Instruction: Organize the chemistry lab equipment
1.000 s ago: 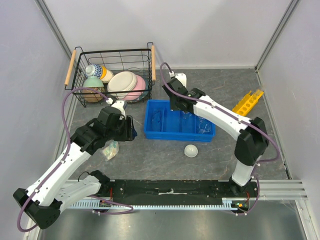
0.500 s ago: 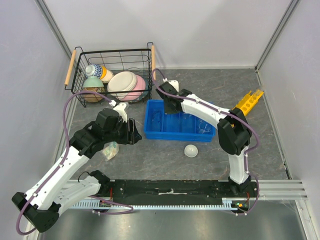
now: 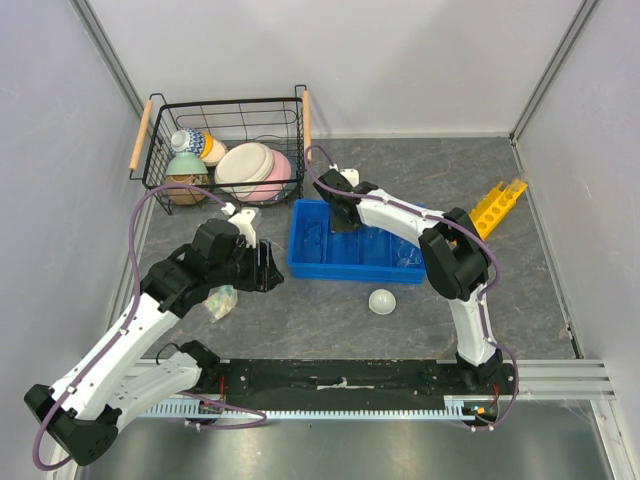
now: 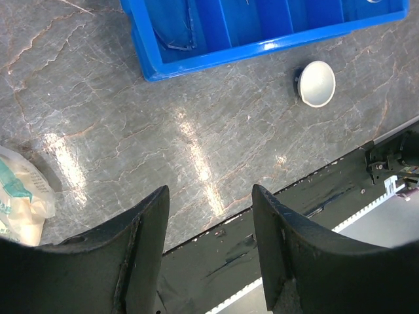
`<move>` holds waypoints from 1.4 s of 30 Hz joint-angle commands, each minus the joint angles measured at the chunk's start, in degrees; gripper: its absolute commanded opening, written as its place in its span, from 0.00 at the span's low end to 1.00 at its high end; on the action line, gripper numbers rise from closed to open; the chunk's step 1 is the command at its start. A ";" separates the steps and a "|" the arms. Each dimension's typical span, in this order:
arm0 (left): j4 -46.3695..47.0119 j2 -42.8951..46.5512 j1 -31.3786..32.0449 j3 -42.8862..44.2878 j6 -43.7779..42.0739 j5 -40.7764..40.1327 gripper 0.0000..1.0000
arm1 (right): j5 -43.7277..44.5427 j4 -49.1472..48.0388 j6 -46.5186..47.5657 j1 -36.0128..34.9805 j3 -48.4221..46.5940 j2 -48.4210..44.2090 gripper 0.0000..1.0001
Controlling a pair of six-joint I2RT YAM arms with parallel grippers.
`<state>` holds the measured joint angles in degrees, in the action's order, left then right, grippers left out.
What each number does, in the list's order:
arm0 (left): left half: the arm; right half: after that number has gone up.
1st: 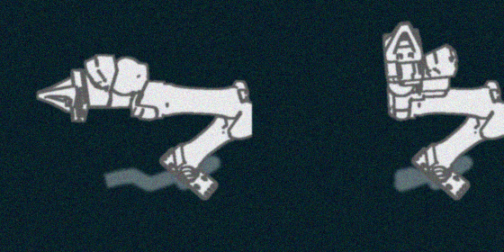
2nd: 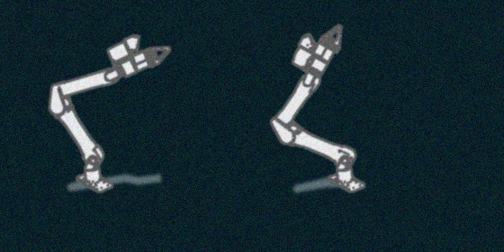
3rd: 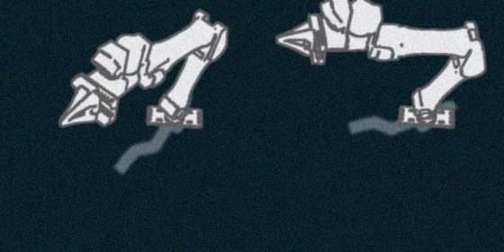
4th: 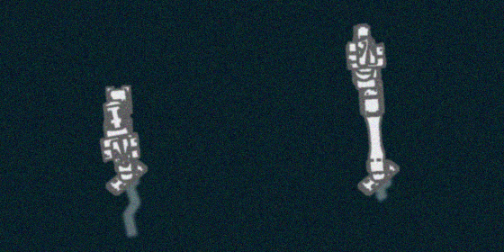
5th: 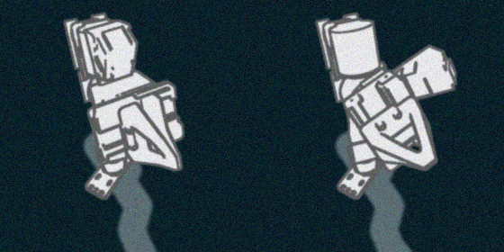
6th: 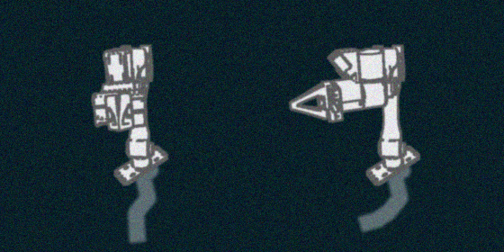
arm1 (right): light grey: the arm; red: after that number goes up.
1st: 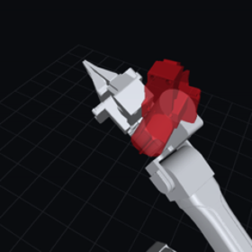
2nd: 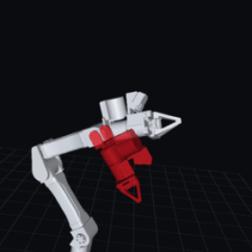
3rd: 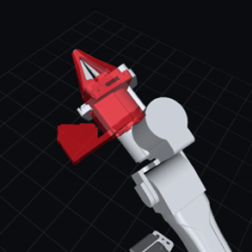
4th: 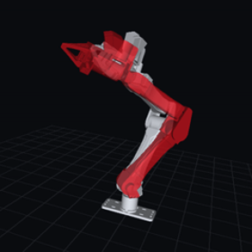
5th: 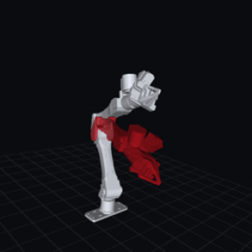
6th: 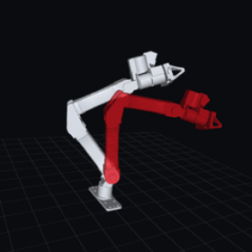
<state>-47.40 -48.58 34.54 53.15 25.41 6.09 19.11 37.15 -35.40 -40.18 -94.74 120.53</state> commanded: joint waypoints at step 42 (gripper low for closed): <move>0.99 -2.58 0.26 3.37 -0.80 -2.75 0.60 | 6.20 13.66 -13.90 -7.72 44.63 -55.66 0.56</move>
<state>-47.64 -51.53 34.54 54.70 24.97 3.38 25.34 51.55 -43.88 -47.79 -53.82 67.02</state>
